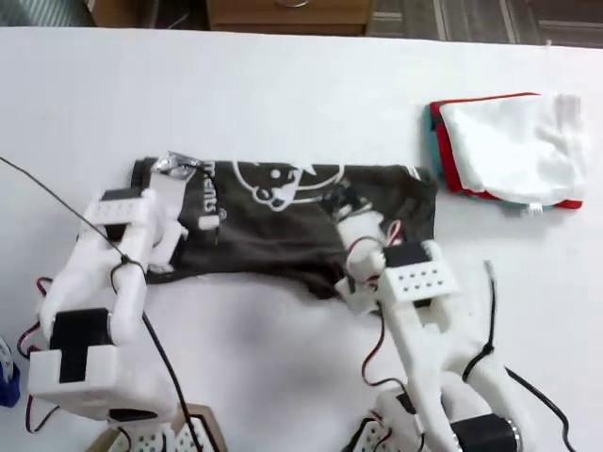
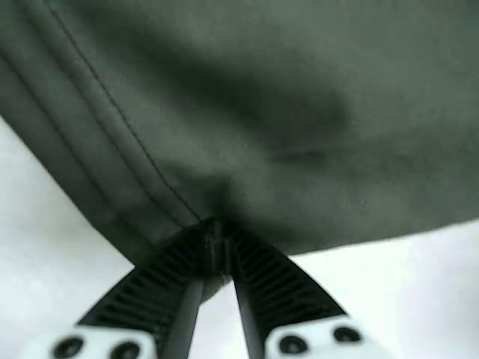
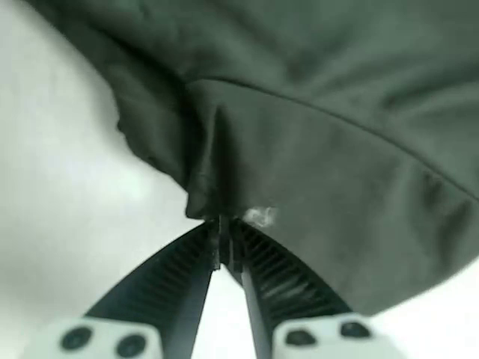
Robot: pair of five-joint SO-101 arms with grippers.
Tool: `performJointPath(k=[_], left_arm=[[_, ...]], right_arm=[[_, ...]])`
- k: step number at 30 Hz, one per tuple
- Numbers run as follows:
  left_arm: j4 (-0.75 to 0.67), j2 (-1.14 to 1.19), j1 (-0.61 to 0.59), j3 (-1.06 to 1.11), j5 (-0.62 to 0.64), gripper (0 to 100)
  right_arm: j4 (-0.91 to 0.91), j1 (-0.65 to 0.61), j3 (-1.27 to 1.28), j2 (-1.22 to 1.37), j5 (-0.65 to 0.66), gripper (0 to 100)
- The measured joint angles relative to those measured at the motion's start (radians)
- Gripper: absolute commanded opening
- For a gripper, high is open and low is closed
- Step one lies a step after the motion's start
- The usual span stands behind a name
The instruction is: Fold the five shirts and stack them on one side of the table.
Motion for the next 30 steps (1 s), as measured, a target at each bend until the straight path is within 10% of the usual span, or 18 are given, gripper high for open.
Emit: performJointPath(k=[30], left_arm=[[-0.075,-0.012,-0.012,0.028,0.0,3]], right_arm=[[-0.038,-0.19,0.028,0.023,0.002,16.6]])
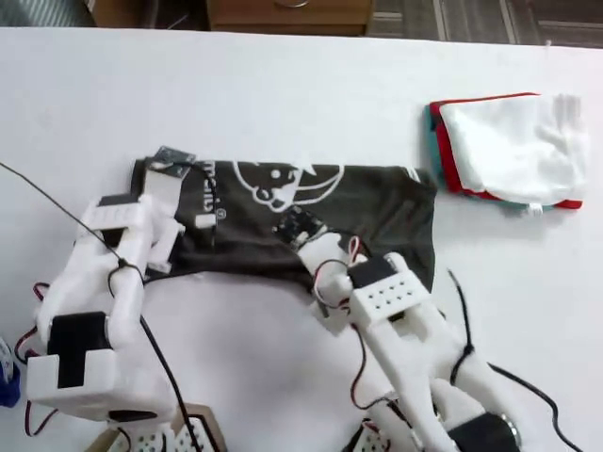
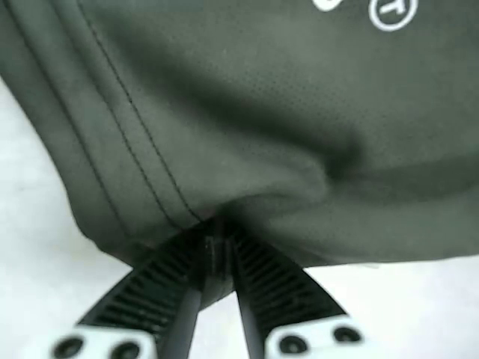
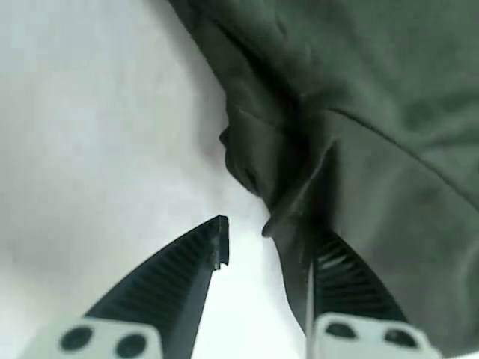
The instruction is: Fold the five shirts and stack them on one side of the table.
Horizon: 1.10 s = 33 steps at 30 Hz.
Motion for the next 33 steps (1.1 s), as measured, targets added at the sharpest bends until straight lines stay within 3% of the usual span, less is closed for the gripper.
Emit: performJointPath(k=[9,13,21,33], left_arm=[[0.0,0.0,0.0,0.0,0.0,3],[0.0,0.0,0.0,0.0,0.0,3],[0.0,0.0,0.0,0.0,0.0,3],[0.0,0.0,0.0,0.0,0.0,3]], right_arm=[[-0.104,0.012,-0.052,0.198,-0.002,15.9],[-0.104,0.074,-0.097,0.235,-0.003,1.3],[-0.098,0.222,-0.196,0.245,0.055,2.0],[-0.06,0.229,-0.485,0.348,0.178,2.3]])
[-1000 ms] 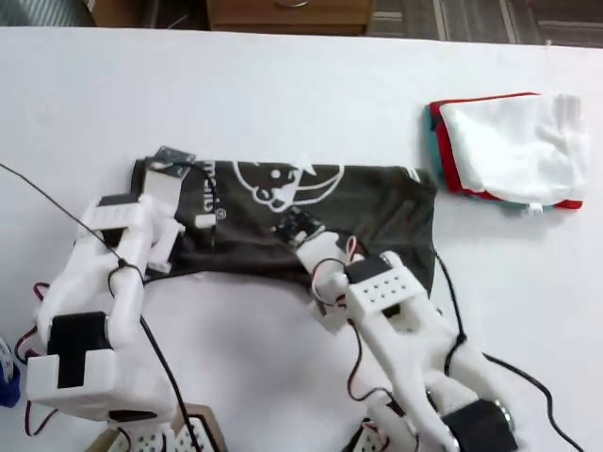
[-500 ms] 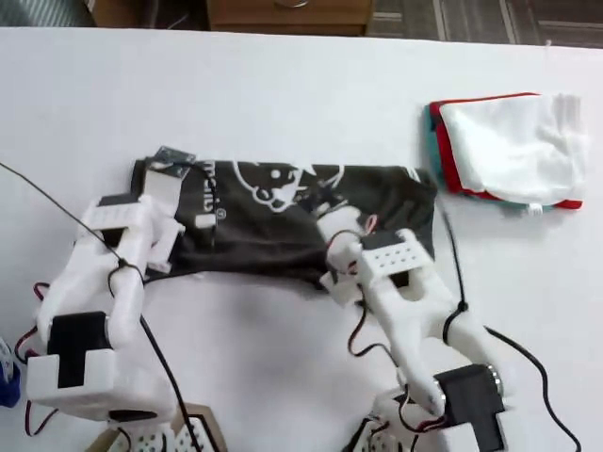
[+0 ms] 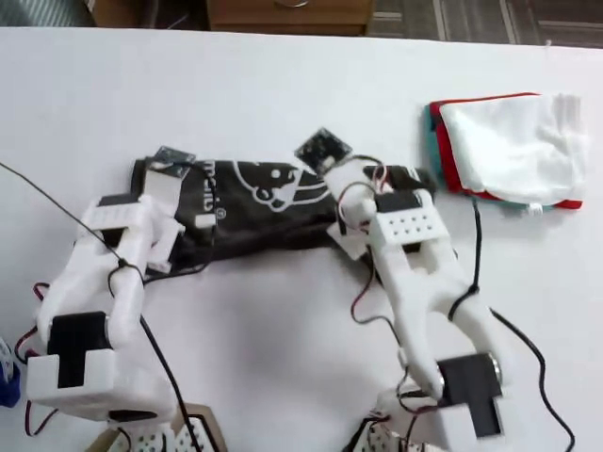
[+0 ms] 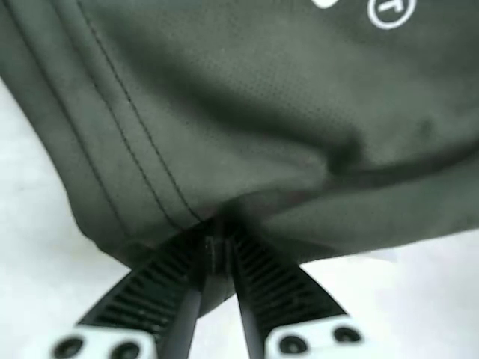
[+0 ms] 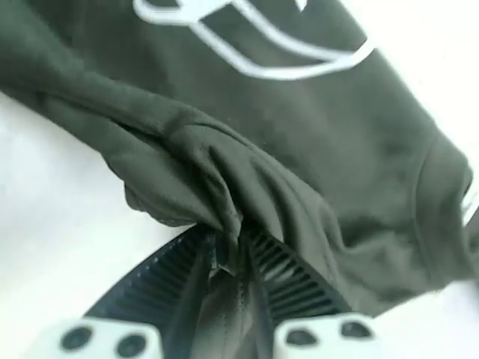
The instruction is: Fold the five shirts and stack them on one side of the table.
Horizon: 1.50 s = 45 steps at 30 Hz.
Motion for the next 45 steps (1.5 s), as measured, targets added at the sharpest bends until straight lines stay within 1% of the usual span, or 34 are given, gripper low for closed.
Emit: performJointPath(k=[2,5,8,15,19,22,23,24,26,27,30,32,36,38,41,45], left_arm=[[0.0,0.0,0.0,0.0,0.0,3],[0.0,0.0,0.0,0.0,0.0,3],[0.0,0.0,0.0,0.0,0.0,3],[0.0,0.0,0.0,0.0,0.0,3],[0.0,0.0,0.0,0.0,0.0,3],[0.0,0.0,0.0,0.0,0.0,3],[0.0,0.0,0.0,0.0,0.0,3],[0.0,0.0,0.0,0.0,0.0,3],[0.0,0.0,0.0,0.0,0.0,3],[0.0,0.0,0.0,0.0,0.0,3],[0.0,0.0,0.0,0.0,0.0,3],[0.0,0.0,0.0,0.0,0.0,3],[0.0,0.0,0.0,0.0,0.0,3],[0.0,0.0,0.0,0.0,0.0,3],[0.0,0.0,0.0,0.0,0.0,3],[0.0,0.0,0.0,0.0,0.0,3]], right_arm=[[0.0,0.002,-0.075,0.078,0.0,5.7],[0.005,0.014,-0.203,0.218,0.0,14.3],[0.057,0.025,-0.358,0.359,0.0,19.4],[0.204,0.091,-0.753,0.591,0.002,16.3],[0.311,0.143,-0.907,0.628,0.002,15.9],[0.414,0.155,-0.99,0.628,0.0,15.8],[0.451,0.155,-1.014,0.628,0.002,14.8],[0.491,0.155,-1.037,0.628,0.002,11.5],[0.578,0.153,-1.079,0.628,0.002,0.2],[0.618,0.153,-1.094,0.628,0.002,2.7],[0.72,0.153,-1.105,0.609,0.002,2.3],[0.756,0.155,-1.091,0.569,0.002,2.4],[0.746,0.155,-0.931,0.442,0.002,2.4],[0.684,0.144,-0.81,0.379,0.0,2.3],[0.542,0.11,-0.598,0.308,0.002,2.3],[0.331,0.08,-0.371,0.29,0.002,2.2]])
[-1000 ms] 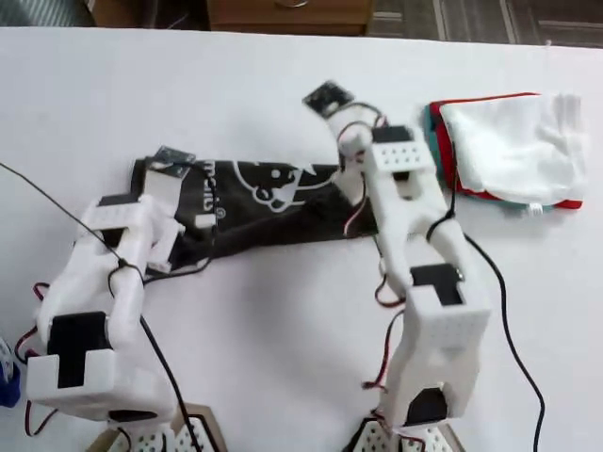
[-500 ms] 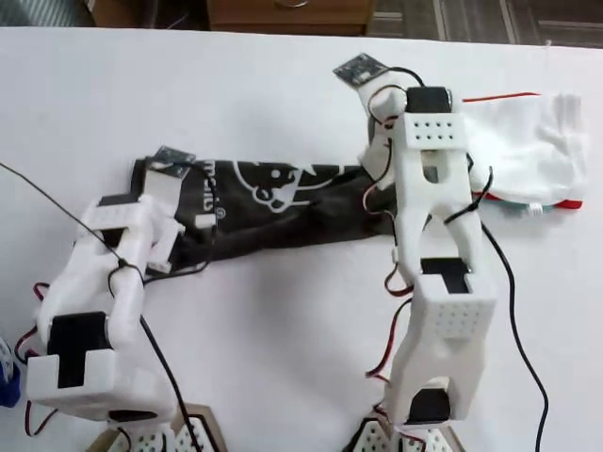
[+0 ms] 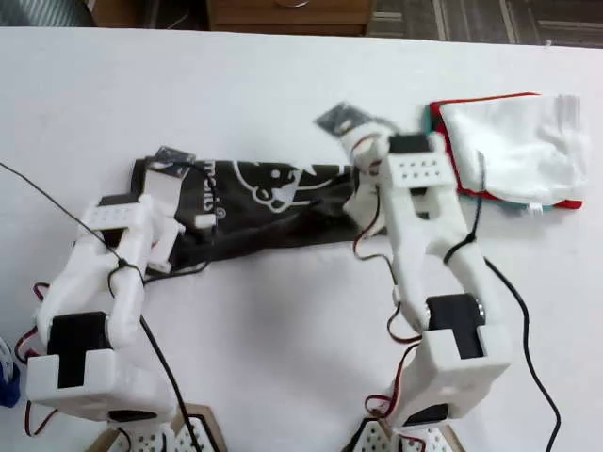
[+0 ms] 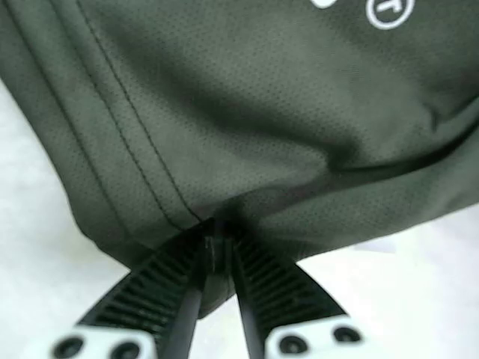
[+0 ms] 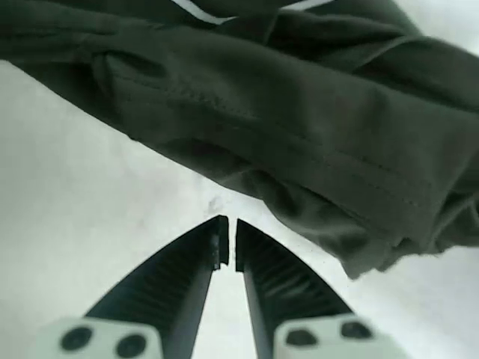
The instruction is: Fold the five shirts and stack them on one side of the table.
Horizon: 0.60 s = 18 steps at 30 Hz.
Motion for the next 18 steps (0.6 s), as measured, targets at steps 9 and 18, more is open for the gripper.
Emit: performJointPath(k=[9,18], left_arm=[[0.0,0.0,0.0,0.0,0.0,3],[0.0,0.0,0.0,0.0,0.0,3]], right_arm=[[-0.137,0.002,0.02,0.107,-0.005,2.2],[-0.137,0.002,-0.31,0.299,-0.114,2.2]])
